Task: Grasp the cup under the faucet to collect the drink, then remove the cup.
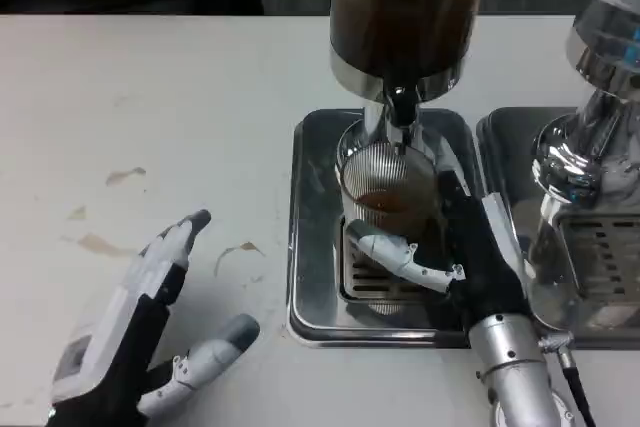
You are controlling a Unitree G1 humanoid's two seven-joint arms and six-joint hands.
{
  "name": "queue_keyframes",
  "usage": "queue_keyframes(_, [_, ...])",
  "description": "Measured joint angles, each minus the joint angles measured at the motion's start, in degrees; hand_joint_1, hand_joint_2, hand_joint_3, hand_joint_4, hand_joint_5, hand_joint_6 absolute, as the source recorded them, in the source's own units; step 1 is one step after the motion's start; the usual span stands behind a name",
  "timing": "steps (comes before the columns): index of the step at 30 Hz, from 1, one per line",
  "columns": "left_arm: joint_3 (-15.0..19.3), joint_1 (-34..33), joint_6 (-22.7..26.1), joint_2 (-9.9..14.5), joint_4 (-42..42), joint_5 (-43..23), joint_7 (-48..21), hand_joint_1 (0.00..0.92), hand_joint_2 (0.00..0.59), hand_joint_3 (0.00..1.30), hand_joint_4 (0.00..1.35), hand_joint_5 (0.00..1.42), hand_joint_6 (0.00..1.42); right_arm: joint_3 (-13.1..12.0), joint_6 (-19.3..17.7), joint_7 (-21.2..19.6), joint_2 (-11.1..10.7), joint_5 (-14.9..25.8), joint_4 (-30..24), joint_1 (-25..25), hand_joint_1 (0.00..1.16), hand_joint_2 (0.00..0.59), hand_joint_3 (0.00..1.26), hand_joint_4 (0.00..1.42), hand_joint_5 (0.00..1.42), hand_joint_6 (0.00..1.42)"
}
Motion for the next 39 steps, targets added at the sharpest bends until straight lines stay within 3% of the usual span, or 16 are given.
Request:
queue_keyframes(2, [0.0, 0.0, 0.0, 0.0, 0.0, -0.1, 0.0, 0.000, 0.141, 0.00, 0.00, 0.00, 0.00, 0.4, 0.0, -0.4, 0.1, -0.3, 0.0, 0.0, 0.93, 0.183, 0.13, 0.30, 0.31, 0.52])
queue_keyframes(14, [0.0, 0.4, 0.5, 0.0, 0.0, -1.5, 0.0, 0.000, 0.142, 0.00, 0.00, 0.00, 0.00, 1.2, 0.0, -0.6, 1.1, -0.5, 1.4, -1.1, 0.93, 0.191, 0.21, 0.35, 0.37, 0.57])
queue_keyframes(18, [0.0, 0.5, 0.9, 0.0, 0.0, -1.8, 0.0, 0.000, 0.142, 0.00, 0.00, 0.00, 0.00, 1.0, -0.2, -0.7, 1.7, -0.3, 2.5, -1.8, 0.98, 0.189, 0.30, 0.43, 0.44, 0.64])
queue_keyframes(24, [0.0, 0.8, 1.1, 0.1, -0.2, -1.9, 0.0, 0.000, 0.142, 0.00, 0.00, 0.00, 0.00, 0.7, -0.3, -3.7, 2.2, -0.6, 2.6, -2.0, 1.05, 0.196, 0.48, 0.54, 0.58, 0.77])
queue_keyframes(39, [-0.8, 0.8, 1.2, 0.6, -0.3, -2.1, -0.2, 0.000, 0.142, 0.00, 0.00, 0.00, 0.00, 0.7, -0.4, -8.0, 2.9, -2.1, 0.5, 0.5, 1.09, 0.174, 0.63, 0.66, 0.77, 1.00])
